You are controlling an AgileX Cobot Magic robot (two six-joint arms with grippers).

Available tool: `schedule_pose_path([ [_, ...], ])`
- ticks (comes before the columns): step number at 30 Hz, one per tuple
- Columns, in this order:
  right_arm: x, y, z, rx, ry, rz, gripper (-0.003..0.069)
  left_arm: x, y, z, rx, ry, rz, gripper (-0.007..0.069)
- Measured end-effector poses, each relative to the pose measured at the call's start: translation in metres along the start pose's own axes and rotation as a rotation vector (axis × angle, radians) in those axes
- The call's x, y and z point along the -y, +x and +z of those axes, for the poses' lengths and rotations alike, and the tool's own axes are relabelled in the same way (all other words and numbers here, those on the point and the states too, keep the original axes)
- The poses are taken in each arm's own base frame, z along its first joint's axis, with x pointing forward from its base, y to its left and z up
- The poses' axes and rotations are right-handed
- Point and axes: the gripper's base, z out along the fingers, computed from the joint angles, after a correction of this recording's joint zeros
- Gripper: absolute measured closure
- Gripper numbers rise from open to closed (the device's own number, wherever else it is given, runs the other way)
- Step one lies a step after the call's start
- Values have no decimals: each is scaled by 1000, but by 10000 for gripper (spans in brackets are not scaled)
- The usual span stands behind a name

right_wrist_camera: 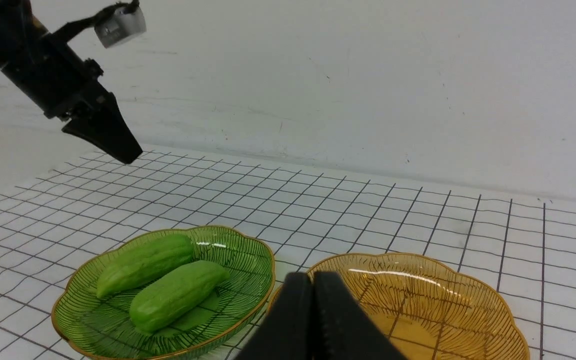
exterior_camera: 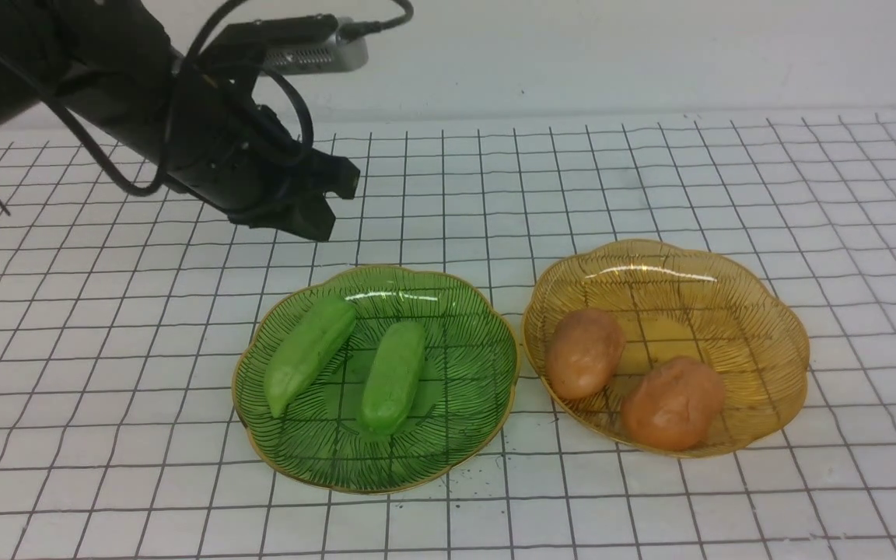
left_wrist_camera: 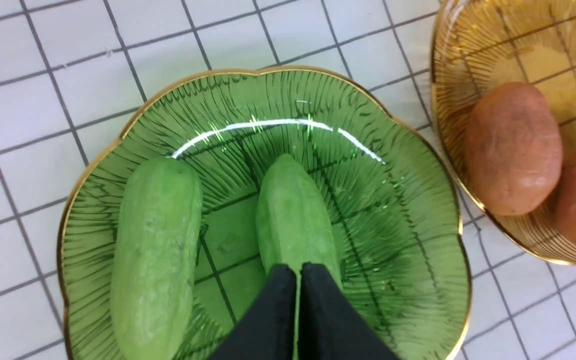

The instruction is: Put different types of vegetables on the plate.

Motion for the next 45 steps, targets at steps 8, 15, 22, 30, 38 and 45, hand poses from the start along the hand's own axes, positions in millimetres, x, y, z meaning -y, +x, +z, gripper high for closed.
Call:
schedule_pose_path([
  [8, 0, 2, 0, -21, 1, 0, 673, 6, 2, -21, 26, -5, 21, 632],
  [15, 2, 14, -3, -13, 29, 1, 673, 7, 6, -23, -20, 2, 23, 632],
  [22, 17, 83, 0, -146, 310, 12, 673, 7, 8, -29, -21, -17, 40, 632],
  [30, 26, 116, 2, -244, 441, 38, 673, 15, 15, -84, 74, -109, 123, 632],
  [38, 27, 116, 3, -198, 454, 28, 673, 30, 39, -149, 162, -164, 179, 632],
  [45, 26, 115, 4, -182, 438, 22, 673, 44, 62, -198, 285, -175, 206, 632],
])
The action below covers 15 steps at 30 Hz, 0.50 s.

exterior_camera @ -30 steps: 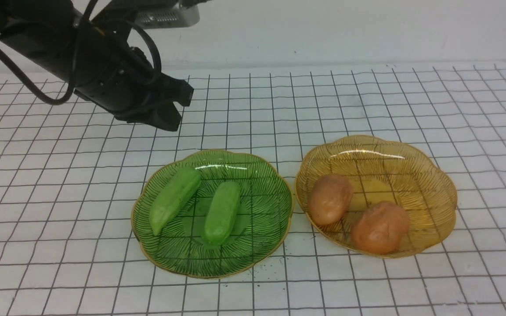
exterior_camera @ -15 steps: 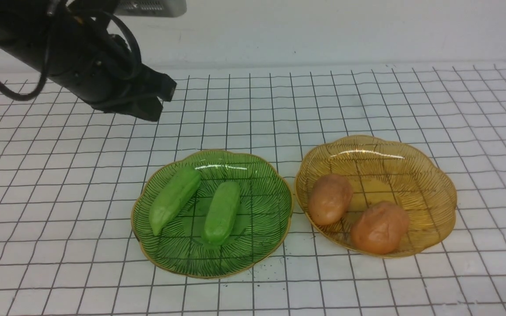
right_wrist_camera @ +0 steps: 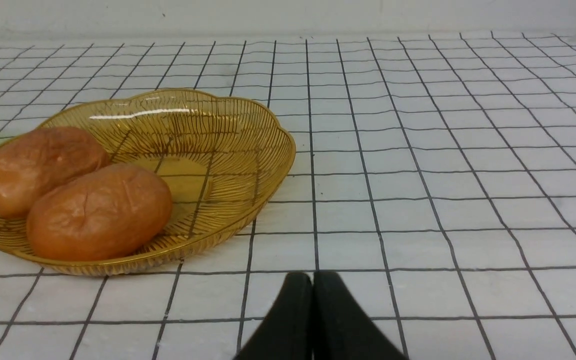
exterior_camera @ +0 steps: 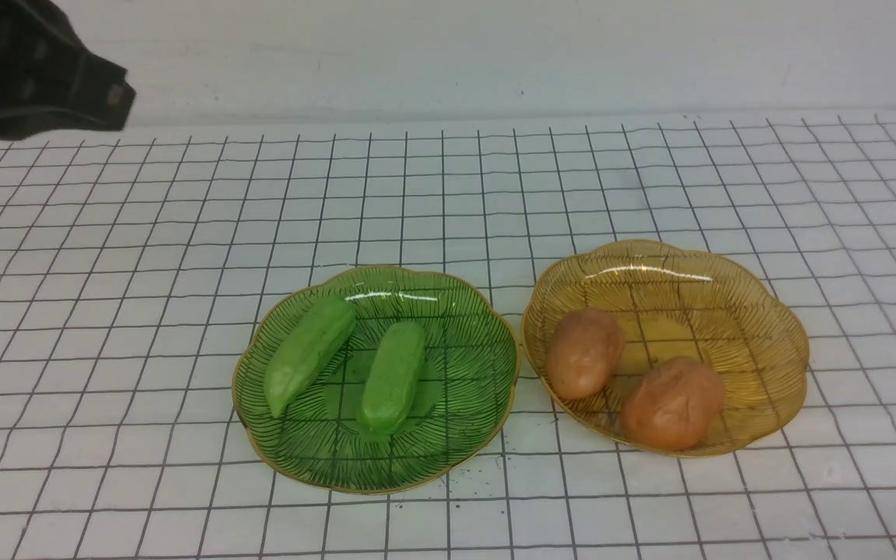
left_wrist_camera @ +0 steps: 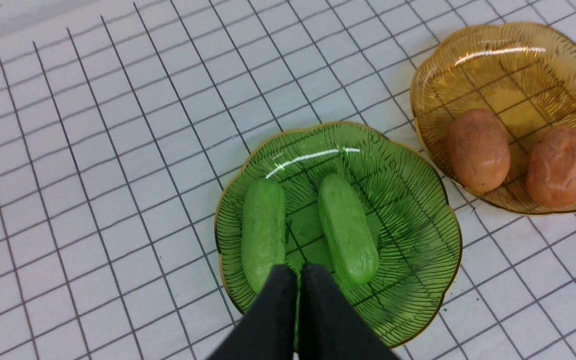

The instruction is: Put different types of vegetables on the plate.

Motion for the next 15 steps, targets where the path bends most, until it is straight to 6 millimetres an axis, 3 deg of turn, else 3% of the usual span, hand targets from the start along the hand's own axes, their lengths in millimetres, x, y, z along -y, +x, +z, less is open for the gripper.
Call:
schedule_pose_path([
  [9, -3, 0, 0, 2, -48, -11, 673, 13, 22, -68, 130, -18, 16, 632],
  [10, -3, 0, 0, 3, -48, -11, 673, 13, 22, -68, 130, -18, 15, 632],
  [14, -3, 0, 0, 3, -48, -11, 673, 18, 47, -82, 142, -20, 16, 632],
  [15, -3, 0, 0, 3, -48, -11, 673, 21, 63, -86, 140, -19, 10, 632],
])
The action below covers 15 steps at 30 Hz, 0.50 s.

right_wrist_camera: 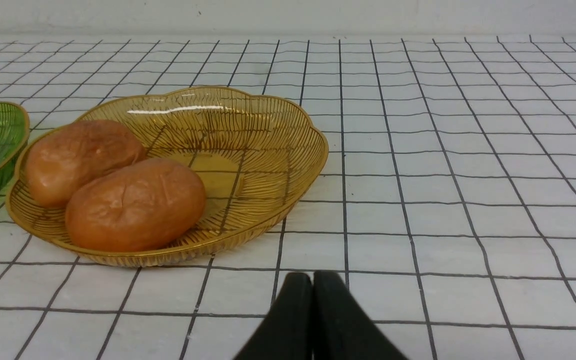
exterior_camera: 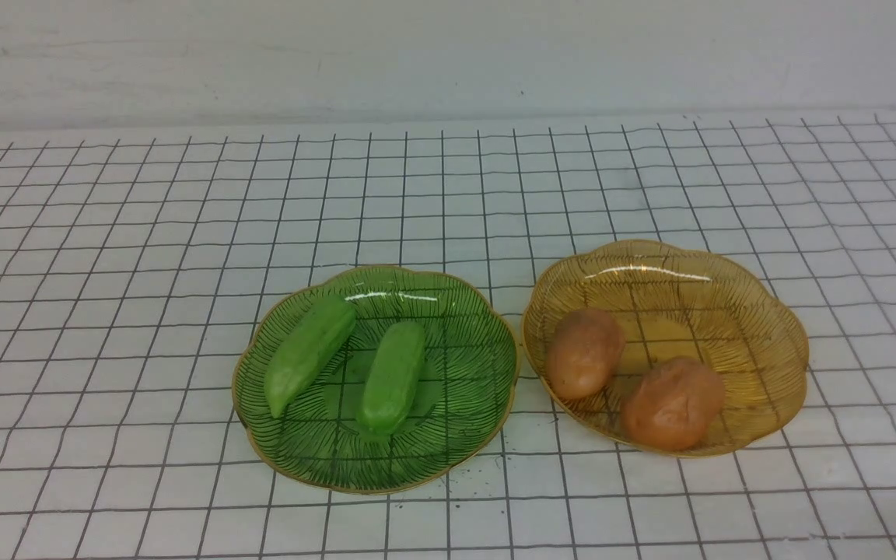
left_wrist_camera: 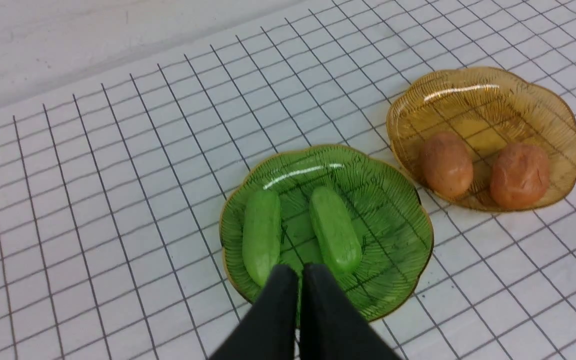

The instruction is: Put different types of vegetables on the plate.

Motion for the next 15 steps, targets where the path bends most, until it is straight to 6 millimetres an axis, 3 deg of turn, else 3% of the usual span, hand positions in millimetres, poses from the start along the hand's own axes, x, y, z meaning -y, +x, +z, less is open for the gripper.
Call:
schedule_pose_path([
  [2, 0, 0, 0, 0, 0, 0, 673, 3, 23, -1, -19, 2, -23, 632],
  [3, 0, 0, 0, 0, 0, 0, 673, 4, 25, -1, -19, 2, -23, 632],
  [5, 0, 0, 0, 0, 0, 0, 673, 9, 60, -2, 23, -7, -84, 632],
  [9, 0, 0, 0, 0, 0, 0, 673, 13, 103, 6, 105, -19, -126, 632],
  [15, 0, 0, 0, 0, 0, 0, 673, 16, 152, 23, 235, -42, -162, 632],
])
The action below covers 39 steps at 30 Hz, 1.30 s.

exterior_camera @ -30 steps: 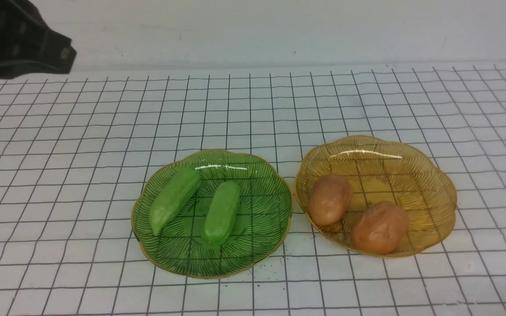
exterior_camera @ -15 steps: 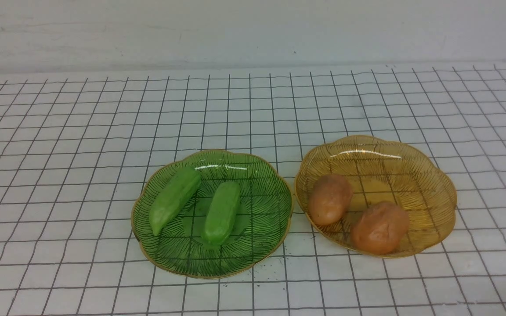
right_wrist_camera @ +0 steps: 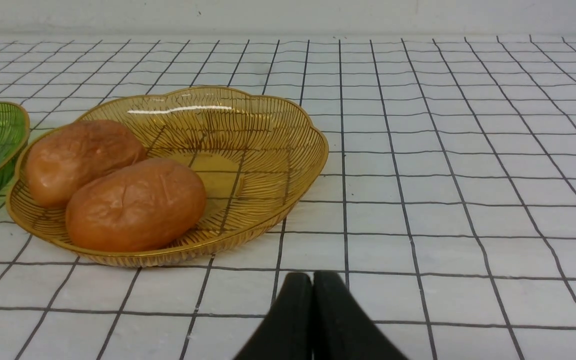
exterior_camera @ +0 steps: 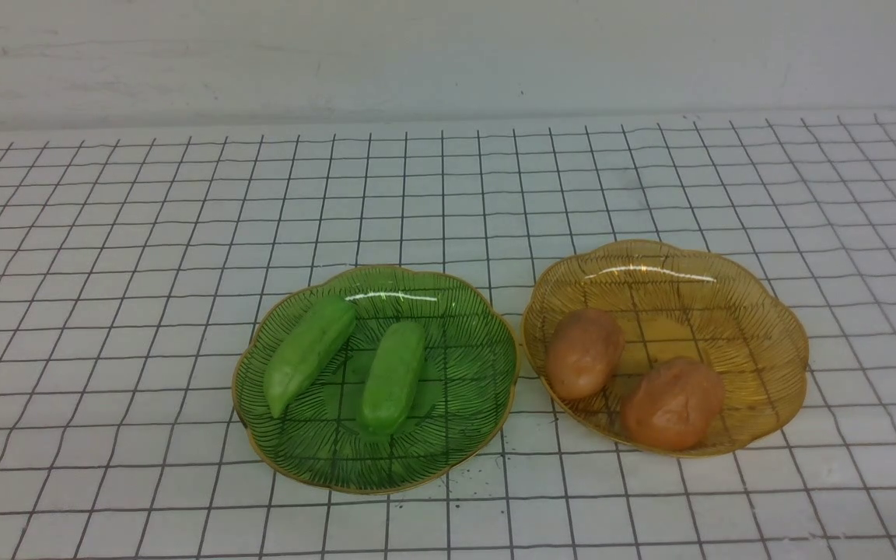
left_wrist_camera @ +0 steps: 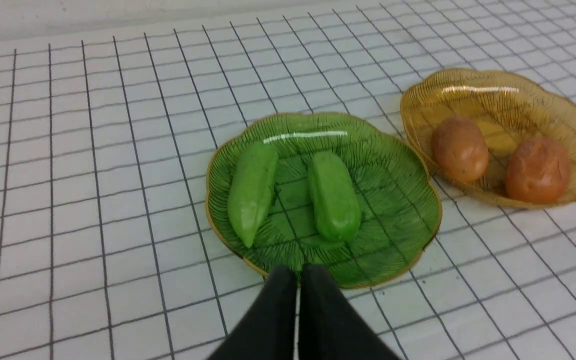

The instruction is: Put different types of vegetables on the plate.

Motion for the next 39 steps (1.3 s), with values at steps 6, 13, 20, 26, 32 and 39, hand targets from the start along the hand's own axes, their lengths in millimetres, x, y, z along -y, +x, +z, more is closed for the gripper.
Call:
schedule_pose_path([
  [6, 0, 0, 0, 0, 0, 1, 673, -7, 25, 19, 217, -24, -29, 632],
  [13, 0, 0, 0, 0, 0, 1, 673, -11, 53, 39, 161, -35, -39, 632],
  [20, 0, 0, 0, 0, 0, 1, 673, -13, 73, 49, 90, -40, -45, 632],
  [26, 0, 0, 0, 0, 0, 1, 673, -14, 80, 51, 70, -51, -23, 632],
  [32, 0, 0, 0, 0, 0, 1, 673, -21, 109, 51, 102, -144, -4, 632],
  [39, 0, 0, 0, 0, 0, 1, 673, -31, 139, 59, 62, -293, -52, 632],
])
